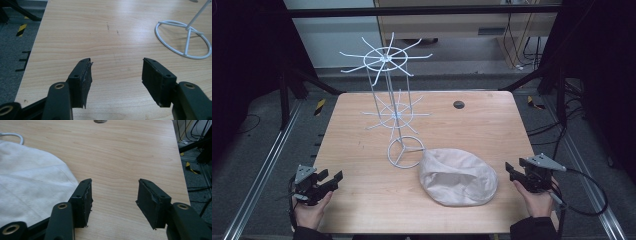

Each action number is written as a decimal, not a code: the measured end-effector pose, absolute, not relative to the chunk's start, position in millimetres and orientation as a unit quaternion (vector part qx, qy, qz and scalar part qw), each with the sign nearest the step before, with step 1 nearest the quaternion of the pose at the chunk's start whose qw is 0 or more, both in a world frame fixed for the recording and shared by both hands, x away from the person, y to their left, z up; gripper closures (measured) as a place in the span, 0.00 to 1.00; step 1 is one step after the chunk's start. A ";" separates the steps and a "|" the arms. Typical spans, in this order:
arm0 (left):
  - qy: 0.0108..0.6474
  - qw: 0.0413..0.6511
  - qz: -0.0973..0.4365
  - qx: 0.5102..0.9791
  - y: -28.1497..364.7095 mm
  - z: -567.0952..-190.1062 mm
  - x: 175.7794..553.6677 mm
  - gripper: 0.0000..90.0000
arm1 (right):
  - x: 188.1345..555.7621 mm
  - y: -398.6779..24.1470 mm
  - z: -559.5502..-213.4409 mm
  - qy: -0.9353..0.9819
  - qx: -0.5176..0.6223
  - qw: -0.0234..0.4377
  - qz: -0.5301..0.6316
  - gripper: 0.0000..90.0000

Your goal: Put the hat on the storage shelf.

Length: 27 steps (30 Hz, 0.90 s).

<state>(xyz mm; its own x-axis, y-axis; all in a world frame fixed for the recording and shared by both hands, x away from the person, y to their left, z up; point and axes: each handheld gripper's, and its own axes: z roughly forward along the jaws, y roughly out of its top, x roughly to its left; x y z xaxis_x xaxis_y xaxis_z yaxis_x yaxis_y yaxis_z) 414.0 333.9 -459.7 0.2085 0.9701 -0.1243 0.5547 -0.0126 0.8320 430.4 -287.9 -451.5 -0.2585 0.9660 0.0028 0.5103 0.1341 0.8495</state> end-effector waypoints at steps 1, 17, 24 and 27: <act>0.574 0.406 0.255 0.664 333.8 -459.3 413.7 0.45 | 429.4 -286.0 -449.4 0.694 0.530 0.295 0.387 0.52; 0.568 0.405 0.248 0.672 333.4 -457.0 411.2 0.52 | 412.2 -249.0 -418.5 0.735 0.465 0.244 0.429 0.78; 0.566 0.401 0.251 0.675 332.2 -456.1 410.7 0.58 | 405.2 -226.0 -407.8 0.761 0.422 0.220 0.440 0.93; 0.567 0.400 0.250 0.676 332.3 -456.1 411.2 0.61 | 403.0 -215.2 -405.2 0.773 0.405 0.207 0.443 0.99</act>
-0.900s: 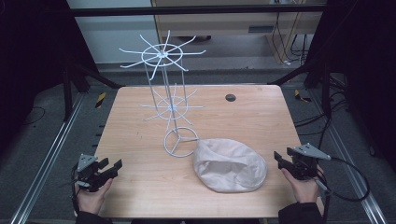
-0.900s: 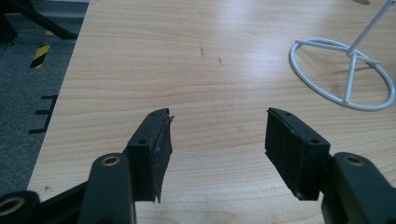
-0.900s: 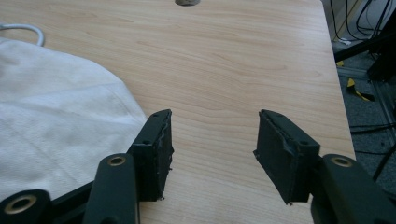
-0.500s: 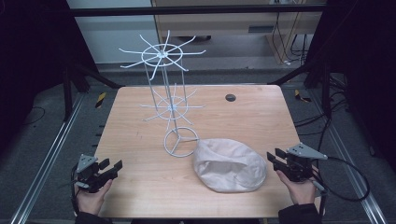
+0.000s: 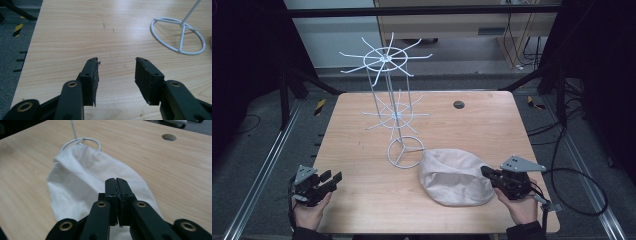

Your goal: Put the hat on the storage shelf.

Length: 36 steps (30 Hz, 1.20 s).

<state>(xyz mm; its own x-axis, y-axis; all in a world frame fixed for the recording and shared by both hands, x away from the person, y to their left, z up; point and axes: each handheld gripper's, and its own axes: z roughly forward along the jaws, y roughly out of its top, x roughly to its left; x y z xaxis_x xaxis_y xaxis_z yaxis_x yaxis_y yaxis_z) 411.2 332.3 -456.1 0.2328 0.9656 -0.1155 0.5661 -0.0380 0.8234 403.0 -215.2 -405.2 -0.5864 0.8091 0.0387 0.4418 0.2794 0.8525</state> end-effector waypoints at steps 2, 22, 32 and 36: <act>0.566 0.398 0.251 0.677 332.1 -456.0 411.2 0.62 | 401.8 -207.1 -404.3 0.780 0.395 0.200 0.442 1.00; 0.562 0.392 0.257 0.682 330.8 -455.3 410.9 0.66 | 405.4 -116.2 -428.9 0.814 0.337 0.133 0.454 1.00; 0.561 0.387 0.262 0.683 330.5 -456.5 411.8 0.66 | 411.1 -78.0 -450.6 0.827 0.325 0.120 0.442 1.00; 0.561 0.387 0.264 0.683 330.3 -456.4 411.3 0.65 | 412.6 -63.8 -458.7 0.832 0.321 0.120 0.436 1.00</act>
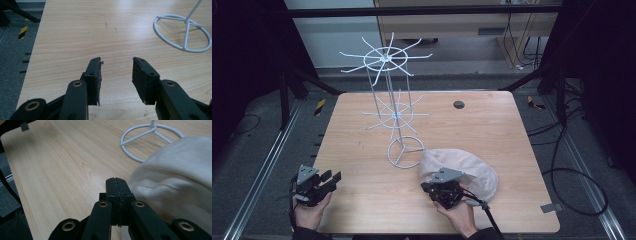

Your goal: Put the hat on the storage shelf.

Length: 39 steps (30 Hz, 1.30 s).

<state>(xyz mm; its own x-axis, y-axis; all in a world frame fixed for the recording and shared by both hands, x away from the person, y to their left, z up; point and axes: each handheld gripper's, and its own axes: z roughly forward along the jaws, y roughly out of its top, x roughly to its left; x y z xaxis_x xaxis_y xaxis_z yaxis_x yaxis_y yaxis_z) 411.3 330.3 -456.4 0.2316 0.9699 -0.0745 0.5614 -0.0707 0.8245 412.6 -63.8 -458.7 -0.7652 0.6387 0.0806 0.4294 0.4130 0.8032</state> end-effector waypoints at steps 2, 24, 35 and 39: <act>0.560 0.387 0.265 0.684 330.2 -456.4 411.5 0.65 | 413.6 -55.1 -465.6 0.838 0.319 0.125 0.425 1.00; 0.560 0.385 0.267 0.683 330.8 -456.9 411.8 0.64 | 447.8 -66.6 -476.4 0.809 0.393 0.203 0.387 1.00; 0.561 0.384 0.268 0.683 331.4 -457.2 412.0 0.62 | 455.1 -83.5 -471.6 0.794 0.416 0.203 0.395 0.99; 0.561 0.384 0.269 0.682 331.4 -457.2 411.7 0.61 | 446.3 -91.7 -455.8 0.789 0.404 0.205 0.416 0.99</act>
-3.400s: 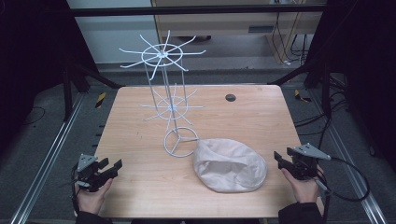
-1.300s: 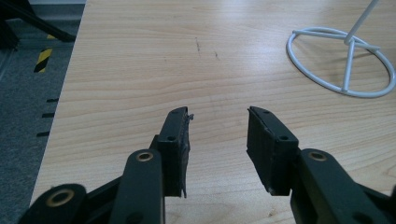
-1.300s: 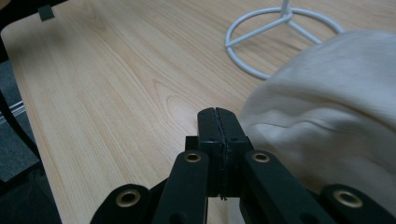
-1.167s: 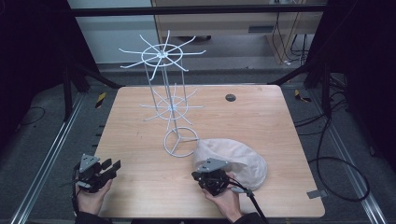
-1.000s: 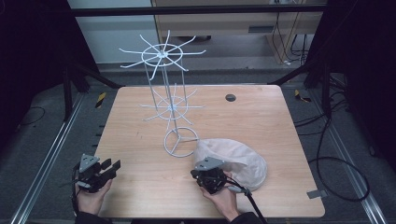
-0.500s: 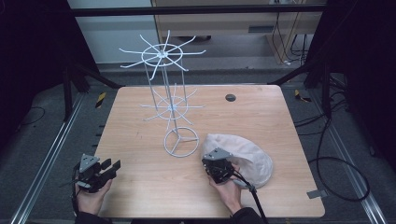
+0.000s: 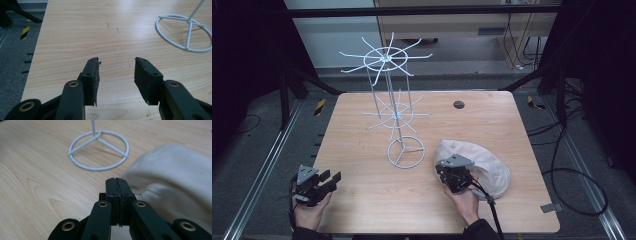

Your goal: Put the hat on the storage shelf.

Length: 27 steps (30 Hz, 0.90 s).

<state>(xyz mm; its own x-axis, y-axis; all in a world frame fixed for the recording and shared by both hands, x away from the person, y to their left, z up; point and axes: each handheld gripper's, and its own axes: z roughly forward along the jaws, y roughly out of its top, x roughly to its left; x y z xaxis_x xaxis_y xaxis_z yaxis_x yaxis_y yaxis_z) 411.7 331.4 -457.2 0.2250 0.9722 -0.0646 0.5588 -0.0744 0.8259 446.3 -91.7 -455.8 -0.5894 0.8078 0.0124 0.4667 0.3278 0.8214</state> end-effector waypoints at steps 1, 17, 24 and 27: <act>0.561 0.384 0.269 0.682 331.4 -457.2 411.7 0.60 | 444.5 -96.2 -450.4 0.785 0.403 0.207 0.423 0.99; 0.563 0.377 0.274 0.683 330.6 -459.1 412.7 0.53 | 440.5 -221.4 -422.1 0.717 0.483 0.245 0.439 1.00; 0.564 0.374 0.273 0.684 330.1 -460.2 413.2 0.52 | 447.1 -261.2 -437.1 0.711 0.514 0.246 0.412 1.00; 0.563 0.374 0.273 0.685 329.1 -460.6 413.4 0.52 | 452.9 -271.6 -447.8 0.713 0.527 0.244 0.392 1.00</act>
